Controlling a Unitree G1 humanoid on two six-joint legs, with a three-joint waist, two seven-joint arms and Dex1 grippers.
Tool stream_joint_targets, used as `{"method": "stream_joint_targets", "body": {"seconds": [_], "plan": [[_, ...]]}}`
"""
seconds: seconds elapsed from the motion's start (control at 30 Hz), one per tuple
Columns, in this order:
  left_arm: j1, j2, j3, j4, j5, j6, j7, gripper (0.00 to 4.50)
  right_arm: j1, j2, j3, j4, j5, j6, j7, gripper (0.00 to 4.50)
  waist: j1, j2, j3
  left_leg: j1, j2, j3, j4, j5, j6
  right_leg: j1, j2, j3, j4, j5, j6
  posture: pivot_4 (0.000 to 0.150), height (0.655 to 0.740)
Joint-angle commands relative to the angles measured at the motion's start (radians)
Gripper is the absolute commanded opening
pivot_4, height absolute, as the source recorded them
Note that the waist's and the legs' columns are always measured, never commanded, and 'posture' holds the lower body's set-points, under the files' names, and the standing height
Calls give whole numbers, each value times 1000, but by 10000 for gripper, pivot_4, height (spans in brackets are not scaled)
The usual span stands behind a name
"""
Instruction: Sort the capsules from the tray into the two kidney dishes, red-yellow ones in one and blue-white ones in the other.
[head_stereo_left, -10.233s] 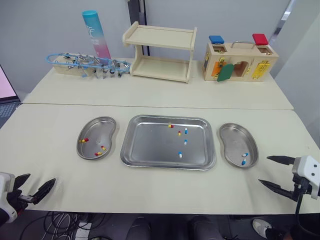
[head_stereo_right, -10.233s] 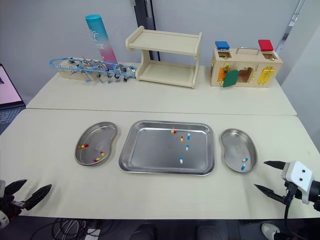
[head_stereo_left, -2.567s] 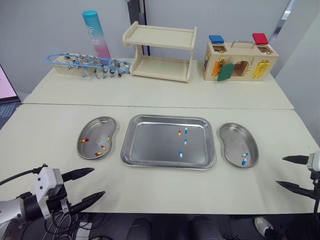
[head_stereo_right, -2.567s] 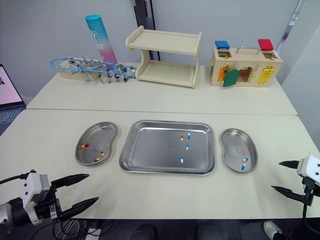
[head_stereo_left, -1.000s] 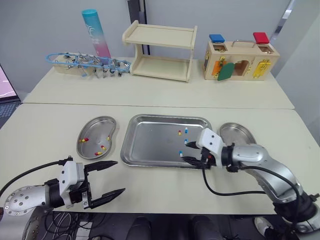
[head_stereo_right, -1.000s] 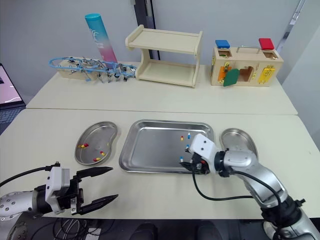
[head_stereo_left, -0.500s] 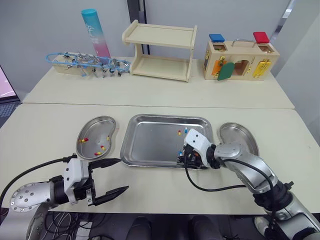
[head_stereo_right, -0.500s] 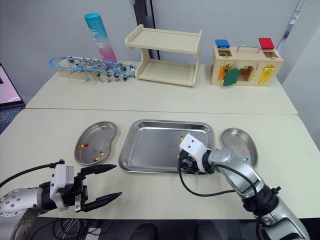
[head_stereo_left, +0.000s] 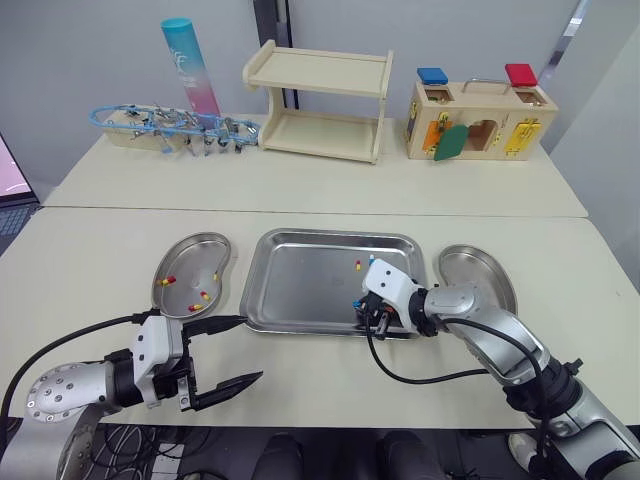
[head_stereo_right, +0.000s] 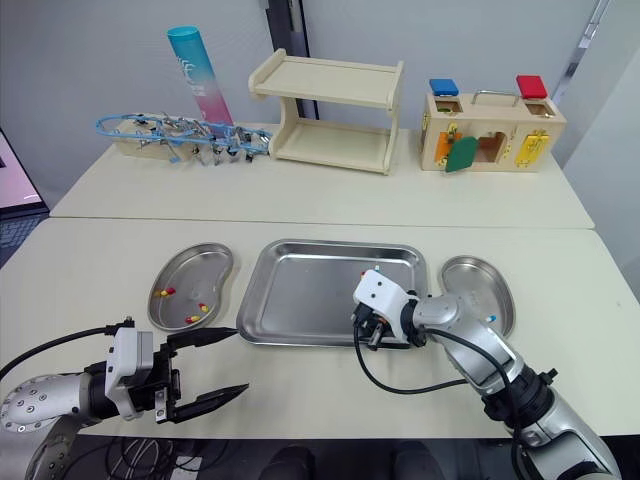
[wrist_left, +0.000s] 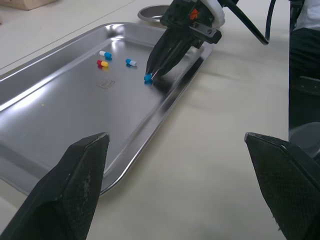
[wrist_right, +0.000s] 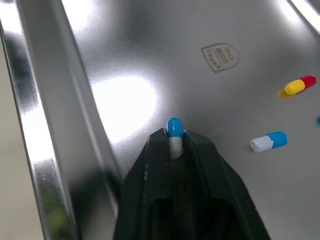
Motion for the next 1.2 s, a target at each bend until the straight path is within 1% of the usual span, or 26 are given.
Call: {"method": "stream_joint_targets", "body": {"seconds": [0.03,0.17,0.3,0.4,0.5,0.6,0.7,0.77,0.83,0.97,1.07,1.1,1.13,1.2], "plan": [[-14,12,-3,-18,-14,-6,1,45000,-21,-18,32,21,-30,-65,42,220,0,0,0,0,0,0,0,0,0,0,0,0,0,0,0,1500,7400],[-16,15,-8,-23,-22,0,-12,45000,-33,-27,32,26,-37,-106,78,220,0,0,0,0,0,0,0,0,0,0,0,0,0,0,0,1500,7400],[-12,8,-35,-58,-51,12,-29,45000,-15,-91,-29,-69,0,-131,144,220,1,1,0,-1,0,0,0,0,0,0,0,0,0,0,0,1500,7400],[1,-10,-74,-76,-57,3,-39,45000,45,-168,-117,-159,44,-130,178,220,6,1,1,-2,0,-1,0,0,0,-1,0,-1,-1,0,0,1500,7400],[-9,-47,-127,-61,-36,-30,-35,45000,144,-259,-239,-231,89,-165,216,220,9,1,1,-2,0,0,0,0,0,-1,0,-1,-1,0,0,1500,7400],[-39,-97,-172,-29,-4,-90,-26,45000,269,-322,-396,-262,152,-286,278,220,6,1,1,-2,0,0,0,0,0,0,0,-1,-1,0,0,1500,7400],[-61,-128,-210,-15,4,-103,-12,45000,381,-388,-560,-236,173,-362,316,220,4,1,1,-1,0,0,0,0,0,0,0,0,-1,0,0,1500,7400],[-74,-137,-226,-17,3,-101,-6,45000,438,-433,-659,-189,171,-358,320,220,2,1,1,-1,0,1,0,0,0,0,0,0,-1,0,0,1500,7400],[-86,-143,-236,-16,3,-104,-2,45000,487,-475,-717,-131,153,-352,320,220,3,1,1,-1,0,1,0,0,0,1,0,0,-1,0,0,1500,7400],[-94,-142,-246,-14,1,-106,3,45000,498,-494,-710,-62,120,-331,283,220,-2,1,1,0,0,1,0,0,0,2,0,0,-1,0,0,1500,7400],[-102,-142,-249,-12,-2,-102,8,45000,471,-487,-683,-8,90,-339,250,220,-1,2,2,0,0,1,0,0,0,2,0,1,-1,0,0,1500,7400],[-103,-141,-249,-11,-3,-102,8,45000,463,-483,-678,1,89,-338,244,6795,0,2,2,0,0,1,0,0,0,2,0,1,-1,0,0,1500,7400],[-103,-141,-249,-12,-3,-101,10,45000,459,-481,-677,6,91,-338,242,8354,0,3,2,0,0,1,0,0,0,2,0,1,-1,0,0,1500,7400],[-103,-142,-246,-13,-2,-98,18,45000,453,-480,-679,17,95,-348,244,14223,1,3,2,0,0,1,0,0,0,2,0,1,-1,0,0,1500,7400]]}}
